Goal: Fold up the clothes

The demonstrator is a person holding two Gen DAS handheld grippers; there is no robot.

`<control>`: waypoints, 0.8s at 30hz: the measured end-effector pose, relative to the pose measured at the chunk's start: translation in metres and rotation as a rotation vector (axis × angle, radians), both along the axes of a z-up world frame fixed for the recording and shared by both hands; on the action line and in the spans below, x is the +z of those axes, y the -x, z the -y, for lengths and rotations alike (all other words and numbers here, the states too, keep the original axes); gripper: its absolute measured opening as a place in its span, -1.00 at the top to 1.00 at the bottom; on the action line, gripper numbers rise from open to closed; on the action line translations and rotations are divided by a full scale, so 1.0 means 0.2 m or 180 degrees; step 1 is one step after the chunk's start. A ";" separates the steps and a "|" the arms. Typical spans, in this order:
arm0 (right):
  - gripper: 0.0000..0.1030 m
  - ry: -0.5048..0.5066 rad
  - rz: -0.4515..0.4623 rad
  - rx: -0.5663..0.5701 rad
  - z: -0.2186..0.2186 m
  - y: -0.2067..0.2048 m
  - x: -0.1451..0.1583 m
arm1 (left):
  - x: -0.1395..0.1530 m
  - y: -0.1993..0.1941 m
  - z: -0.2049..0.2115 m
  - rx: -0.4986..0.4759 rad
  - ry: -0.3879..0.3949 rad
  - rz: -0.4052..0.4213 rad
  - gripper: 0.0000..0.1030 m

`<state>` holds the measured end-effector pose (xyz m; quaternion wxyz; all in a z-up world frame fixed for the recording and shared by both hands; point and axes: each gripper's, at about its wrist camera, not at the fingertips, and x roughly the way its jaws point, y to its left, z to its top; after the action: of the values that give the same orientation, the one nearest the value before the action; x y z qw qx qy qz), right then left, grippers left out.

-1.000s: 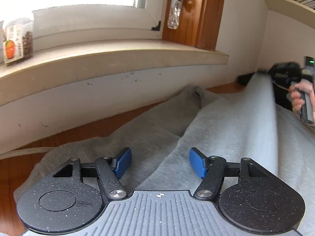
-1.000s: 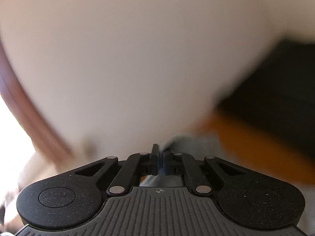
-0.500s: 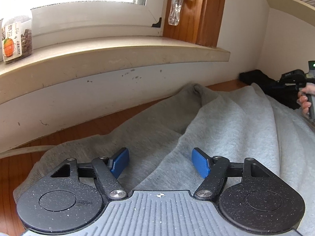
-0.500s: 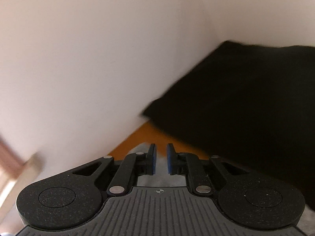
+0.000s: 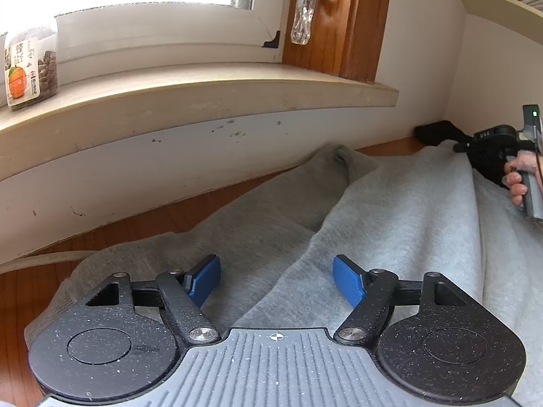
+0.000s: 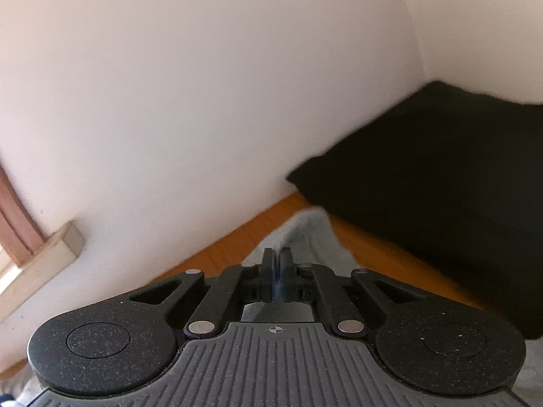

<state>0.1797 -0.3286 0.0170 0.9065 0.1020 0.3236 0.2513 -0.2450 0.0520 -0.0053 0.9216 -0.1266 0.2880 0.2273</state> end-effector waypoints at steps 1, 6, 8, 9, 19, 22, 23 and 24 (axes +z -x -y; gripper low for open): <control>0.91 0.0086 -0.0044 0.0024 0.00 0.00 -0.01 | 0.00 0.00 0.00 -0.0001 -0.0006 0.0002 -0.49; 0.56 0.0310 -0.0008 0.0228 -0.01 0.05 -0.02 | 0.04 -0.02 0.03 -0.0086 -0.0085 0.0081 -0.48; 0.51 0.0345 0.0004 0.0369 -0.02 0.06 -0.04 | 0.10 -0.09 0.03 -0.0203 -0.0030 0.0096 -0.44; 0.44 0.0362 0.0025 0.0411 -0.03 0.06 -0.05 | 0.13 -0.15 0.03 -0.0260 -0.0005 0.0107 -0.39; 0.29 0.0302 0.0203 0.0586 -0.02 0.06 -0.05 | 0.06 -0.85 0.00 -0.0454 0.0246 -0.0169 -0.26; 0.29 0.0226 0.0157 0.0593 0.00 0.06 -0.05 | 0.02 -0.94 -0.02 -0.0389 0.0269 -0.0178 -0.20; 0.29 0.0189 0.0140 0.0591 0.01 0.06 -0.05 | 0.02 -0.95 -0.01 -0.0408 0.0259 -0.0148 -0.16; 0.29 0.0150 0.0122 0.0589 0.02 0.05 -0.05 | 0.02 -0.95 -0.01 -0.0430 0.0234 -0.0108 0.15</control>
<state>0.1689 -0.3319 0.0073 0.8876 0.0456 0.3200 0.3282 -0.0544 0.0538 -0.0021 0.9246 -0.1367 0.3196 0.1561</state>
